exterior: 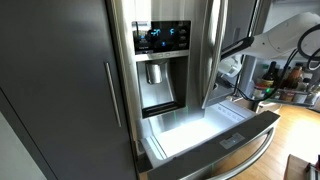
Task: Put the two packets in the open fridge drawer then close the drawer
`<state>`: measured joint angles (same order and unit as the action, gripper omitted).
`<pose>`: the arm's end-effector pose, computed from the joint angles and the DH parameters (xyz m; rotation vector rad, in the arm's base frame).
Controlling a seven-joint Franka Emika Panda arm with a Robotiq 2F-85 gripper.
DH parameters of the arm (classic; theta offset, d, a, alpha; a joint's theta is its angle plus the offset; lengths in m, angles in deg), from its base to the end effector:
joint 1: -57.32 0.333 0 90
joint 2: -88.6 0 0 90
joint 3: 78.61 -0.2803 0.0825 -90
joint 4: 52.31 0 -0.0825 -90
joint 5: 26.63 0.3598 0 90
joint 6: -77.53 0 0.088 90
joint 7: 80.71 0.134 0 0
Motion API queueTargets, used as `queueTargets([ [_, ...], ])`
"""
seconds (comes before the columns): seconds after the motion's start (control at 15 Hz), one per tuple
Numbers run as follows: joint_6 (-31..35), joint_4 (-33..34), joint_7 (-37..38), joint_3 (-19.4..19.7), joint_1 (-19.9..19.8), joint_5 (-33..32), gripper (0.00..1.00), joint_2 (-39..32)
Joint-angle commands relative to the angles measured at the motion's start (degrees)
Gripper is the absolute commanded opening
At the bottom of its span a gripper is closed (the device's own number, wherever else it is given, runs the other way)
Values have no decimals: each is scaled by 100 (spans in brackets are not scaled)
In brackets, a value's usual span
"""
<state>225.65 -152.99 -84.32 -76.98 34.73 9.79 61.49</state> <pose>0.6058 -0.2734 0.2941 -2.5200 1.1258 -0.6093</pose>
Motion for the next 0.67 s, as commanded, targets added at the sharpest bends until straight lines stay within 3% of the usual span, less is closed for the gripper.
queueTargets([
  [0.0, -190, -699, 53, 146, 90, 5, 5, 756],
  [0.2, -101, -1001, -32, 257, 147, -14, 5, 1077],
  [0.27, -156, -1036, -1, 308, 158, -24, 43, 1126],
  [0.33, -85, -1055, -5, 363, 174, -38, 44, 1120],
  [0.4, -82, -1067, 5, 388, 167, 29, 51, 1113],
  [0.47, -84, -1088, 18, 418, 169, 56, 13, 1118],
  [0.6, -218, -1118, -15, 446, 166, 75, 12, 1130],
])
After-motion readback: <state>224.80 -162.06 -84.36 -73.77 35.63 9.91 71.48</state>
